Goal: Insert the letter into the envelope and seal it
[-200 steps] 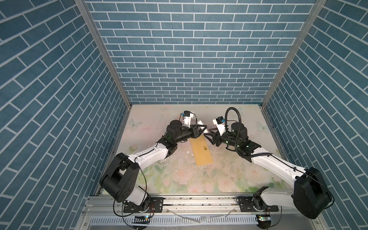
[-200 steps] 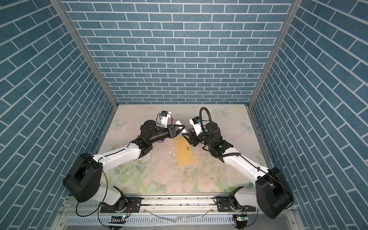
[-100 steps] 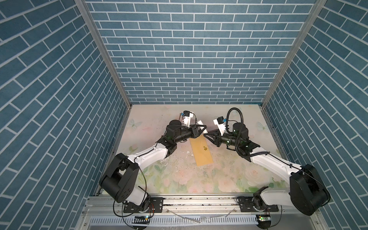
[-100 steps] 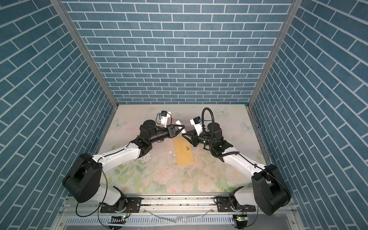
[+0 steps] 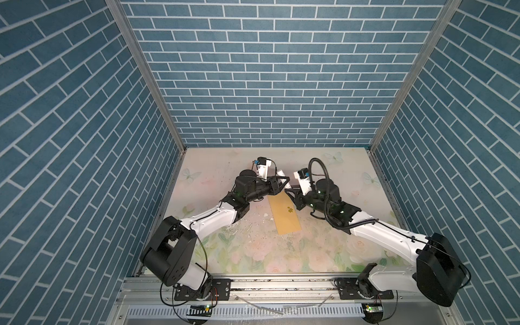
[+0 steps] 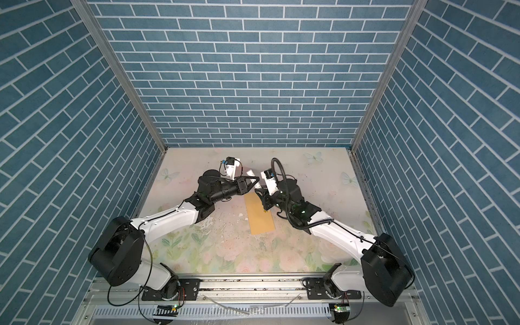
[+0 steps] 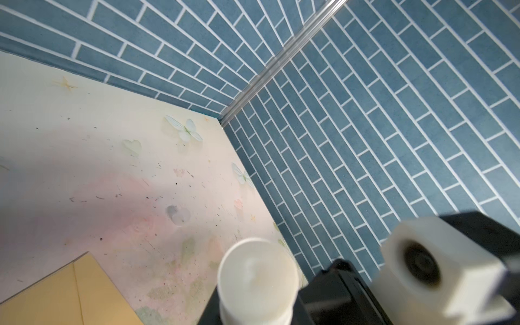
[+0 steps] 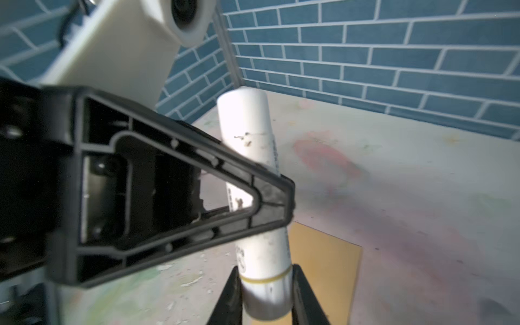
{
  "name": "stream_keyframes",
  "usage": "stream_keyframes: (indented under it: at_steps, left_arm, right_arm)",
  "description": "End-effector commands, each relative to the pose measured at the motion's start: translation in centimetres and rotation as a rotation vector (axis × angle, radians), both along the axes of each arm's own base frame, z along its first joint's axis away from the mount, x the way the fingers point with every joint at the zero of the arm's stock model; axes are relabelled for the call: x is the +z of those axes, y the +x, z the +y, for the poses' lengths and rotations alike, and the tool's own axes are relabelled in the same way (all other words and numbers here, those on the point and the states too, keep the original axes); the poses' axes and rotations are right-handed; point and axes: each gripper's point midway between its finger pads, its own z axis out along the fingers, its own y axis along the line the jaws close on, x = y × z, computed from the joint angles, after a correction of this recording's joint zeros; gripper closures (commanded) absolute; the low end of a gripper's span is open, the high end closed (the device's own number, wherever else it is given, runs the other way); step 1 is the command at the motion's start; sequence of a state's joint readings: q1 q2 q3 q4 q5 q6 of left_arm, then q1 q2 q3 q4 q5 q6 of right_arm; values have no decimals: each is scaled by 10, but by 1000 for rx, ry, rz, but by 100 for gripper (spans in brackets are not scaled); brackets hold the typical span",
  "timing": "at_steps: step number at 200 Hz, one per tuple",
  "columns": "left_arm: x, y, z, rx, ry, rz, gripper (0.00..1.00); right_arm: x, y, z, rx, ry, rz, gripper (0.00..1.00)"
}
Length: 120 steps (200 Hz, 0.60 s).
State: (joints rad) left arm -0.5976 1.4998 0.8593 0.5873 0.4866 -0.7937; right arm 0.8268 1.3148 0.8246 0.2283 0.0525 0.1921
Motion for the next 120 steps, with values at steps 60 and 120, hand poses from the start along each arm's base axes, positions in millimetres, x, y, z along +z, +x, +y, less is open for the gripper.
stream_keyframes:
  at_steps: [60,120]
  left_arm:
    - [-3,-6,-6,-32,13,-11,100]
    - [5,-9,-6,-55,7,-31,100]
  right_arm:
    - [23,43,-24,-529,-510,-404,100]
    - [4,-1,-8,57,-17,-46,38]
